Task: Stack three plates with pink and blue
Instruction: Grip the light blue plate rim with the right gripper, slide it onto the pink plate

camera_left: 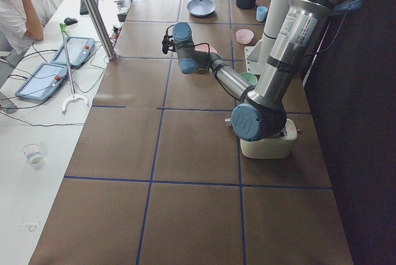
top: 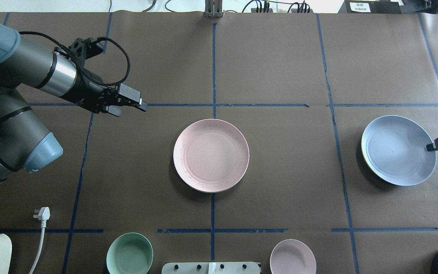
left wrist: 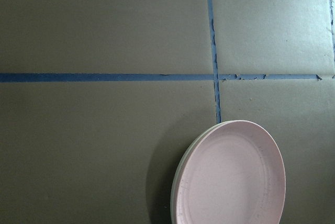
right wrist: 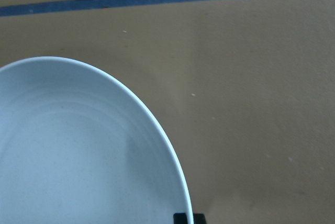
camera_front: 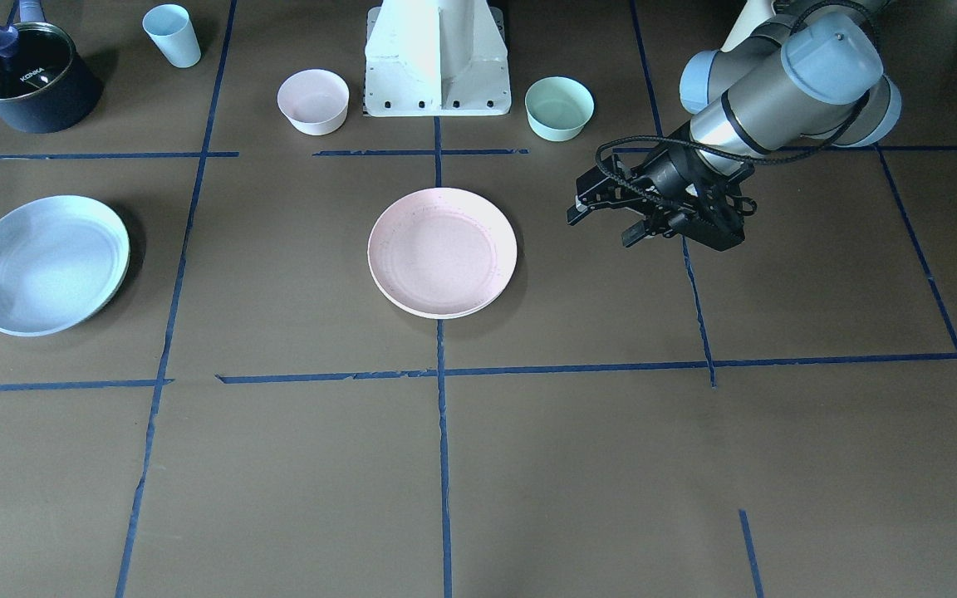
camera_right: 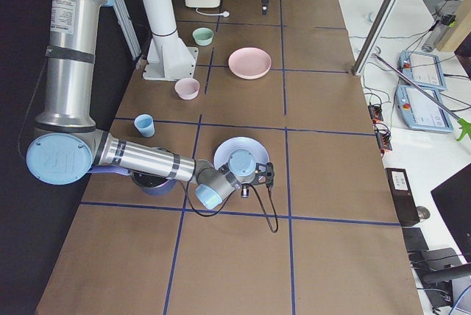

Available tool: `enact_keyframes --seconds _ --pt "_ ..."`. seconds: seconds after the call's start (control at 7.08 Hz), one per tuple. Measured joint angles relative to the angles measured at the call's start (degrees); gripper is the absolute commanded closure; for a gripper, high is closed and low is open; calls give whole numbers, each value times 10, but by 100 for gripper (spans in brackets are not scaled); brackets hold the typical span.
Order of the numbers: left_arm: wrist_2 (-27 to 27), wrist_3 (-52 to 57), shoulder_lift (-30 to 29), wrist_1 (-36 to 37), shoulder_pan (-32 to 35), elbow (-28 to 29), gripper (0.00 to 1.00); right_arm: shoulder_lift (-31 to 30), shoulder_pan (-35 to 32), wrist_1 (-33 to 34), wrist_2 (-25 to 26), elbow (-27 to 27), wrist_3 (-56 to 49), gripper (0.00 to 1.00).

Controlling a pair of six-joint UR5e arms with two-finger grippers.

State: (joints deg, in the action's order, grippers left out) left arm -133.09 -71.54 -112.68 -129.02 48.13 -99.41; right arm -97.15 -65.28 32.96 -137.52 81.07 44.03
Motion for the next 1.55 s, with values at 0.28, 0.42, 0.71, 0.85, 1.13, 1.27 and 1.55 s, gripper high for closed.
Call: enact_keyframes --seconds 0.28,0.42,0.71,0.85,1.13,1.27,1.55 --pt "-6 -1 3 0 9 -8 0 35 29 1 0 55 71 100" --pt "-16 -1 6 0 19 -12 0 73 62 2 9 84 148 100" --pt "-24 -1 8 0 30 -14 0 168 159 20 78 123 318 100" --pt "-24 -1 9 0 31 -13 0 214 214 64 132 143 370 100" --pt "-23 -1 9 0 31 -11 0 282 299 171 223 169 405 98" --pt "-23 -1 8 0 30 -10 0 296 329 191 255 170 412 40" --pt "-23 -1 8 0 29 -8 0 304 359 200 288 169 416 0"
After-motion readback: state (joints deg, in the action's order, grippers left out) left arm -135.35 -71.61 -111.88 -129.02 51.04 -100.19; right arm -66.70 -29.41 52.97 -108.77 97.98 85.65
